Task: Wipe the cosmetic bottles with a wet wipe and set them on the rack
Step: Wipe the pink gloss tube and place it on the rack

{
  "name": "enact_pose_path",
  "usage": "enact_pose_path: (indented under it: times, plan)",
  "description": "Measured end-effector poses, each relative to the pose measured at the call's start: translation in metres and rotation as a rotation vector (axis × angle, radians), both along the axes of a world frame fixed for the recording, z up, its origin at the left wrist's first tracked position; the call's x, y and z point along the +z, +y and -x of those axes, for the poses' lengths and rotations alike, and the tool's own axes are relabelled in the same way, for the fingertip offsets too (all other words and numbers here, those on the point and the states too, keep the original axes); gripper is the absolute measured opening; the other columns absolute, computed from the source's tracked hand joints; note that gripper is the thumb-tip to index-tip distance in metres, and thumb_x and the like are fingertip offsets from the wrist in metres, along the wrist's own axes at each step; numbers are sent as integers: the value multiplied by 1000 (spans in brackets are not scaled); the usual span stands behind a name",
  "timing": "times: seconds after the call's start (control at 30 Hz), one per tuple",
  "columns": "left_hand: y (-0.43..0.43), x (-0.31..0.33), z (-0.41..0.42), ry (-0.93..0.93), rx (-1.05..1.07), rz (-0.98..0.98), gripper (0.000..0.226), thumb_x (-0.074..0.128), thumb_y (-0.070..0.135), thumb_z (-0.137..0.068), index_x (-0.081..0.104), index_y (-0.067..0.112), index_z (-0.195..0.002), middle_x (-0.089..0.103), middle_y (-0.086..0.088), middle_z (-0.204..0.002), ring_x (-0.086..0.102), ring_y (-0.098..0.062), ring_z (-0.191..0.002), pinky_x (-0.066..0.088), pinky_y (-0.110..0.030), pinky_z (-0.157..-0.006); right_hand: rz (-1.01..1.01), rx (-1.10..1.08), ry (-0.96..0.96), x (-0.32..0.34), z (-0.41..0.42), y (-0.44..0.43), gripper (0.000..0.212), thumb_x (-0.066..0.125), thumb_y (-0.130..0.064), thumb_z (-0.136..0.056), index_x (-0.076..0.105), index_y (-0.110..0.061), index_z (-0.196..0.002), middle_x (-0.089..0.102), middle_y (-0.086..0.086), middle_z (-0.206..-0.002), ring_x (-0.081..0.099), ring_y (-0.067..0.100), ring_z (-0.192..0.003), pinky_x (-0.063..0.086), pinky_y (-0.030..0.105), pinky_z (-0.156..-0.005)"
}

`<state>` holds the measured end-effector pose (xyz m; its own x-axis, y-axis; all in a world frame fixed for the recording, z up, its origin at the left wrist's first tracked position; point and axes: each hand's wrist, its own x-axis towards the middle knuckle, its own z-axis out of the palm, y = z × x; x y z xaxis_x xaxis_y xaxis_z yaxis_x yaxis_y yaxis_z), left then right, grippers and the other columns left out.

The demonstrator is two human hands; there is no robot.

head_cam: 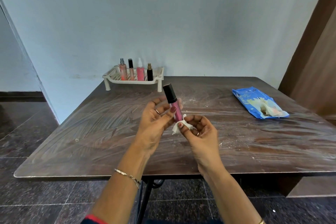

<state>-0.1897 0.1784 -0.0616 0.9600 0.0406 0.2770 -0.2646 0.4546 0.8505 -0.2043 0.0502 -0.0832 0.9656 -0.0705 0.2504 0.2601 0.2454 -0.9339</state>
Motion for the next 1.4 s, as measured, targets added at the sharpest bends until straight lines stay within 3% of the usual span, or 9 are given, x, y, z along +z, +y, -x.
enact_pose_path:
  times: [0.2, 0.4, 0.63, 0.77, 0.93, 1.1, 1.23, 1.33, 1.4]
  plan:
    - [-10, -11, 11, 58, -34, 17, 32, 65, 12, -77, 63, 9, -109, 69, -11, -116, 64, -25, -108, 54, -37, -89, 115, -168, -103, 3, 6, 10, 18, 76, -2, -75, 72, -15, -87, 74, -3, -83, 70, 9, -81, 53, 18, -72]
    - [-15, -10, 17, 33, 46, 55, 24, 66, 11, -75, 66, 8, -99, 71, -5, -97, 67, -17, -94, 56, -31, -83, 117, -186, -127, 19, 8, 14, 27, 73, 1, -77, 72, -24, -87, 74, -12, -84, 69, 3, -83, 56, 21, -74]
    - [-9, -2, 21, 45, -5, 61, 21, 60, 11, -82, 66, 10, -102, 71, -5, -101, 66, -18, -96, 57, -34, -80, 25, -155, -142, 29, 8, 17, 20, 74, 4, -74, 73, -8, -91, 75, -1, -83, 69, 5, -77, 51, 13, -66]
    - [-4, -3, 25, 107, -107, 182, 24, 55, 13, -85, 67, 10, -105, 68, -12, -111, 63, -26, -98, 57, -37, -83, 38, -148, -164, 34, 10, 20, 19, 78, -3, -73, 74, -11, -90, 75, -3, -84, 70, 8, -81, 53, 16, -67]
    - [-6, -11, 30, 181, -234, 301, 27, 53, 10, -86, 68, 7, -107, 70, -15, -104, 69, -23, -87, 58, -36, -78, -4, -124, -113, 48, 3, 21, 17, 81, -12, -71, 74, -11, -86, 75, 2, -84, 72, 21, -80, 59, 34, -70]
    - [-6, -15, 34, 250, -336, 378, 23, 51, 8, -85, 72, 7, -95, 70, -13, -92, 68, -21, -70, 59, -31, -63, 38, -98, -123, 56, -9, 18, 17, 79, -16, -75, 71, -10, -89, 74, 1, -86, 70, 14, -80, 57, 26, -70]
    - [-8, -16, 32, 292, -319, 409, 24, 53, 9, -82, 74, 7, -95, 72, -12, -90, 70, -19, -71, 59, -32, -65, 233, -197, -174, 41, -13, 18, 13, 78, -25, -75, 68, -26, -85, 69, -4, -93, 65, 11, -87, 54, 29, -76]
    - [-7, -14, 31, 290, -277, 395, 24, 54, 10, -81, 74, 9, -94, 73, -9, -88, 71, -16, -74, 60, -31, -66, 457, -274, -261, 26, -5, 17, 14, 77, -24, -77, 64, -28, -81, 64, -11, -86, 59, 3, -83, 47, 20, -73]
    - [-8, -15, 31, 294, -256, 365, 24, 55, 11, -80, 76, 12, -91, 73, -8, -90, 70, -13, -73, 59, -27, -64, 565, -315, -329, 15, 1, 16, 16, 76, -21, -77, 64, -29, -84, 62, -14, -84, 58, 3, -84, 50, 25, -74]
